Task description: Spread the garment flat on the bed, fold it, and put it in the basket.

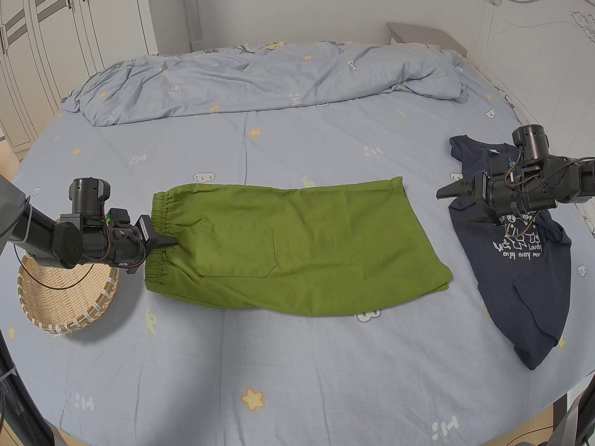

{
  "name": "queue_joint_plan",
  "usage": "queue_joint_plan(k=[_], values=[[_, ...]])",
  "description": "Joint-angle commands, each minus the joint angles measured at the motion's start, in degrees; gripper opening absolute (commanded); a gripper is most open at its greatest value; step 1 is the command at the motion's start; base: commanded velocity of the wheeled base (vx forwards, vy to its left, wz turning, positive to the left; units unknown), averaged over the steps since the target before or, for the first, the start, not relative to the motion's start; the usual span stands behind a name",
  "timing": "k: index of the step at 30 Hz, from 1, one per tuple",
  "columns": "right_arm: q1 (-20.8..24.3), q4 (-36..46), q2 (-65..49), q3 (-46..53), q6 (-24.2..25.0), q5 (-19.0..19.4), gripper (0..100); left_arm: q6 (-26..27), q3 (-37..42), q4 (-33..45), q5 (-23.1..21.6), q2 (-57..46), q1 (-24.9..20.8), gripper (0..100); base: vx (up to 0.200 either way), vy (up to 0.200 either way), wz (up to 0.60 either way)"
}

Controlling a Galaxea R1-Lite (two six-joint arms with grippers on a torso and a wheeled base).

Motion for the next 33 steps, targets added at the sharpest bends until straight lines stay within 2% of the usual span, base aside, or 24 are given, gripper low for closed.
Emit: queue_joint_plan(k=[1, 2, 5, 11, 15, 18, 28, 33], values=[[-1.01, 3.79, 5.13, -2.32, -1.32, 1.02, 100, -0.03, -0.04, -0.14, 0.08, -1.43, 0.21, 0, 0.0, 0.0, 0.0], [-1.01, 5.11, 6.53, -2.5, -2.55, 2.86, 100, -0.03, 0.05, -0.06, 0.08, -1.43, 0.21, 0, 0.0, 0.0, 0.0], [-0.92, 5.73, 8.64, -2.59, -3.7, 3.92, 100, -0.03, 0.05, -0.14, 0.08, -1.43, 0.12, 0, 0.0, 0.0, 0.0], [0.57, 5.9, 10.93, -1.71, -5.1, 4.09, 100, 0.06, 0.05, -0.06, 0.08, -1.43, 0.12, 0, 0.0, 0.0, 0.0], [2.07, 5.81, 10.84, 0.75, -7.74, 4.62, 100, 0.06, 0.05, -0.06, 0.08, -1.35, 0.21, 0, 0.0, 0.0, 0.0], [2.33, 5.9, 10.66, 1.28, -7.74, 7.43, 100, 0.06, 0.05, -0.06, 0.08, -1.35, 0.12, 0, 0.0, 0.0, 0.0], [2.86, 5.9, 10.49, 2.16, -8.0, 8.14, 100, 0.06, -0.04, -0.06, 0.08, -1.35, 0.3, 0, 0.0, 0.0, 0.0], [3.65, 5.73, 8.82, 3.48, -8.0, 9.98, 100, 0.06, -0.04, -0.06, 0.08, -1.43, 0.3, 0, 0.0, 0.0, 0.0]])
